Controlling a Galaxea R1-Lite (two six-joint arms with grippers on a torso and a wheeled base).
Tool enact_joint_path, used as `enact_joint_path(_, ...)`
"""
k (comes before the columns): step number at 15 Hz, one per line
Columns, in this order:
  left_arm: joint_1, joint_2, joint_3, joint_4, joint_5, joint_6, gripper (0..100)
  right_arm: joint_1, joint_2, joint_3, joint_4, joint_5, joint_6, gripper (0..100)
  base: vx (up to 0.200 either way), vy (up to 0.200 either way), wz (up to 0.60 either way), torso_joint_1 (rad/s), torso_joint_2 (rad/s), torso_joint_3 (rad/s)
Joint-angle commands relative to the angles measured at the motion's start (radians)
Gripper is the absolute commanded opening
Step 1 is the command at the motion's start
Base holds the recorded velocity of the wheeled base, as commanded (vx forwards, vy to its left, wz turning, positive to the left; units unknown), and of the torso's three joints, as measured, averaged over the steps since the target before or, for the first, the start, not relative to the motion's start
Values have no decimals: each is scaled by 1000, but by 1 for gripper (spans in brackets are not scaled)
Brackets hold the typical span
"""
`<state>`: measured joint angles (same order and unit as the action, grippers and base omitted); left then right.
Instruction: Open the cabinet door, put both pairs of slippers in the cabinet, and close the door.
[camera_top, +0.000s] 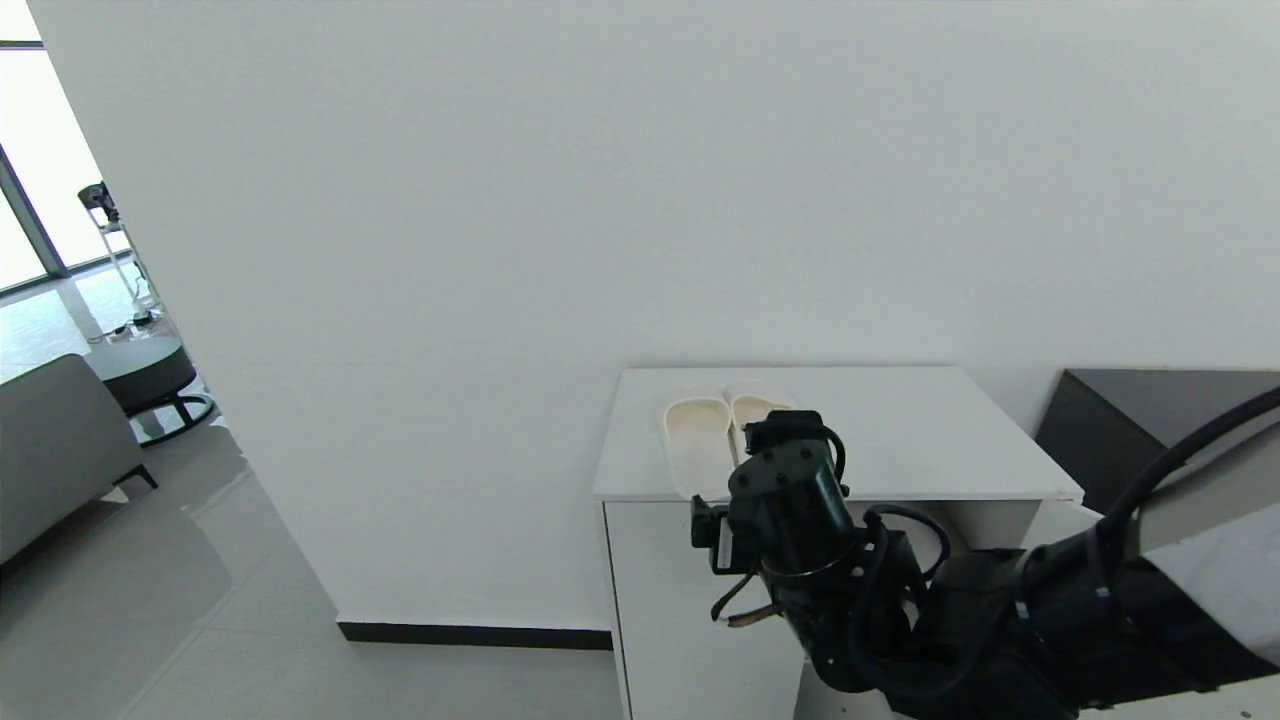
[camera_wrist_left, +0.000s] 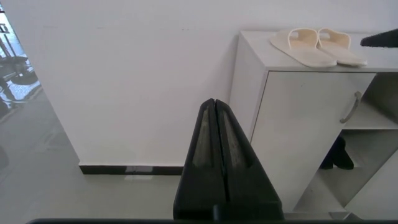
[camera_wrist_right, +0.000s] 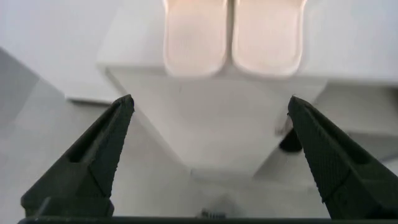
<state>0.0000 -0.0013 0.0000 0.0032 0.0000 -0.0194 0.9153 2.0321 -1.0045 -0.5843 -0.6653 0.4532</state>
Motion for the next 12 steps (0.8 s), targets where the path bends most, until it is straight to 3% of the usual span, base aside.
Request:
enact_joint_path(1, 0, 1, 0, 0, 0, -1, 0, -38, 77, 43, -120, -13, -77, 100, 0, 0, 0, 0, 0, 0)
enact_joint_path(4, 0, 1, -2, 0, 0, 1, 0, -61, 134, 76, -295, 4, -186, 100, 0, 0, 0, 0, 0, 0)
enact_joint_path(7, 0, 1, 0, 0, 0, 2, 0, -89, 169, 52, -338, 75, -222, 100, 200, 0, 0, -4, 1, 2)
enact_joint_path(12, 0, 1, -2, 0, -2, 1, 0, -125, 255, -74, -335, 102, -223, 100, 200, 0, 0, 7, 2, 0)
